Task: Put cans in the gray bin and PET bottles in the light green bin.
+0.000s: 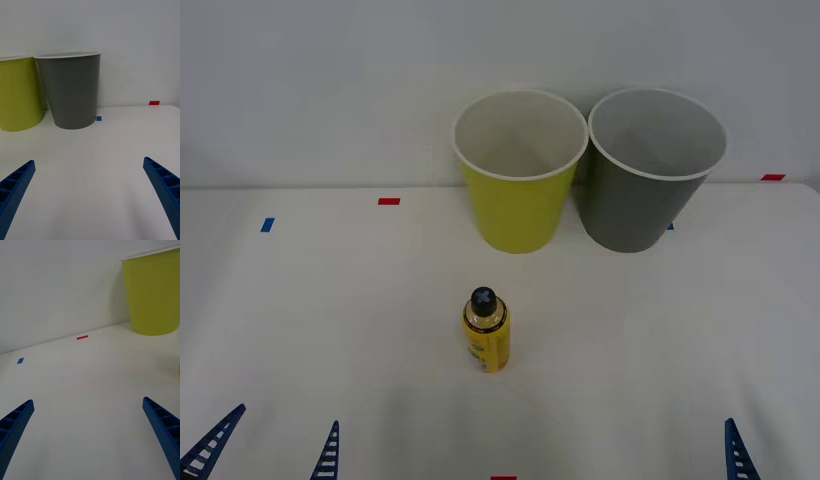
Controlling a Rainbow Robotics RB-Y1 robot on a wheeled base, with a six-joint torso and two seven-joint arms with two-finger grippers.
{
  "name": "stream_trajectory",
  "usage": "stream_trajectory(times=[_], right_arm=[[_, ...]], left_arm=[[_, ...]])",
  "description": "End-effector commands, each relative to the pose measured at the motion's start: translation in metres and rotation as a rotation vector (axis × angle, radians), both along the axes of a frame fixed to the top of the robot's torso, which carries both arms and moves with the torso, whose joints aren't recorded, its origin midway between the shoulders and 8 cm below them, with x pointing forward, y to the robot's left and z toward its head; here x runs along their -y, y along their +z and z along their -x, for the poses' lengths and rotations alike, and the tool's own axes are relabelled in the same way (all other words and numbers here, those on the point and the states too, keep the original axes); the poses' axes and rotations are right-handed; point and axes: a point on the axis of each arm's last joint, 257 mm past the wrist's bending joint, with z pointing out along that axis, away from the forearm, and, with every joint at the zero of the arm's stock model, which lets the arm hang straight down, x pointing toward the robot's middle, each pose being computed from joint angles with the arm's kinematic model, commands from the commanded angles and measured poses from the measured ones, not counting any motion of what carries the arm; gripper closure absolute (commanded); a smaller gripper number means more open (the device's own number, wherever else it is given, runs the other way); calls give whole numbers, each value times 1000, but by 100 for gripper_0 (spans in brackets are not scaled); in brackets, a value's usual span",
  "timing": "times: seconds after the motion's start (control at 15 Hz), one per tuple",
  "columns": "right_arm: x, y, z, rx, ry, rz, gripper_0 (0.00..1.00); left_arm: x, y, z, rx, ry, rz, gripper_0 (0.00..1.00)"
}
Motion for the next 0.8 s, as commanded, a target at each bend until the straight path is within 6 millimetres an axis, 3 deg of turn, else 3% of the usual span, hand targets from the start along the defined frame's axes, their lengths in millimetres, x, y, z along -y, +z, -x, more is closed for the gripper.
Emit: stream_trajectory(times=[0.07, 0.8], right_arm=[[0, 0, 0, 0, 0, 0, 0], [0, 0, 0, 0, 0, 0, 0]], left_arm=[[0, 0, 0, 0, 0, 0, 0], [0, 0, 0, 0, 0, 0, 0]])
